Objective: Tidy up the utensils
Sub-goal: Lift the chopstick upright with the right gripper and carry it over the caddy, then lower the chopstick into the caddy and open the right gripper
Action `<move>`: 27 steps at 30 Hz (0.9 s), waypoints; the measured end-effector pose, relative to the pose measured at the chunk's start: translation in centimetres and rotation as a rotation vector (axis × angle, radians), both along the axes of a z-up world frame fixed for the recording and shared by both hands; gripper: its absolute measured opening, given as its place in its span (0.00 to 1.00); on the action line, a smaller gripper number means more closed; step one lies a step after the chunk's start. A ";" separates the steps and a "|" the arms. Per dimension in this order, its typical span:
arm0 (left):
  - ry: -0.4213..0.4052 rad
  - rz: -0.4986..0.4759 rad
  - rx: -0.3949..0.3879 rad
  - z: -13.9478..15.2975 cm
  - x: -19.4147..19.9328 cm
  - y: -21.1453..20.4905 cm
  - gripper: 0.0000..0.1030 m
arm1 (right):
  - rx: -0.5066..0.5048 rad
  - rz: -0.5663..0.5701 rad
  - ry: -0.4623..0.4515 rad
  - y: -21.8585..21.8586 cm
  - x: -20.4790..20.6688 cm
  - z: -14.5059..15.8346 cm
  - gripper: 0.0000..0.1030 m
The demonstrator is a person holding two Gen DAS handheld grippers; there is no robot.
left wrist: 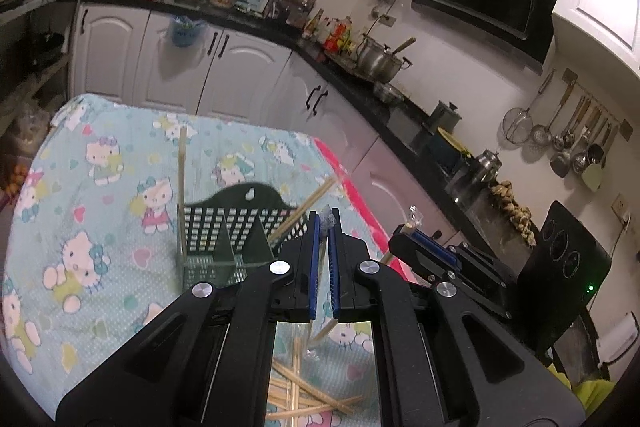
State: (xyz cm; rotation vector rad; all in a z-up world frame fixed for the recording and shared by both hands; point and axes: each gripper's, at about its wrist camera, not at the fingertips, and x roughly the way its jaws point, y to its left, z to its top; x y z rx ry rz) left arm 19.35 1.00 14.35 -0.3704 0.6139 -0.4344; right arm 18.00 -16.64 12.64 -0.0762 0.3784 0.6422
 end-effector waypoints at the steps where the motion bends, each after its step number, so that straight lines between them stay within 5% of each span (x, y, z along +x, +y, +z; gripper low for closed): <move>1: -0.008 0.004 0.000 0.3 0.1 0.1 0.02 | 0.003 0.000 -0.004 0.0 0.1 0.2 0.10; 27: -0.194 0.143 0.027 6.6 3.5 1.3 0.02 | 0.132 -0.114 -0.138 0.0 4.5 6.0 0.10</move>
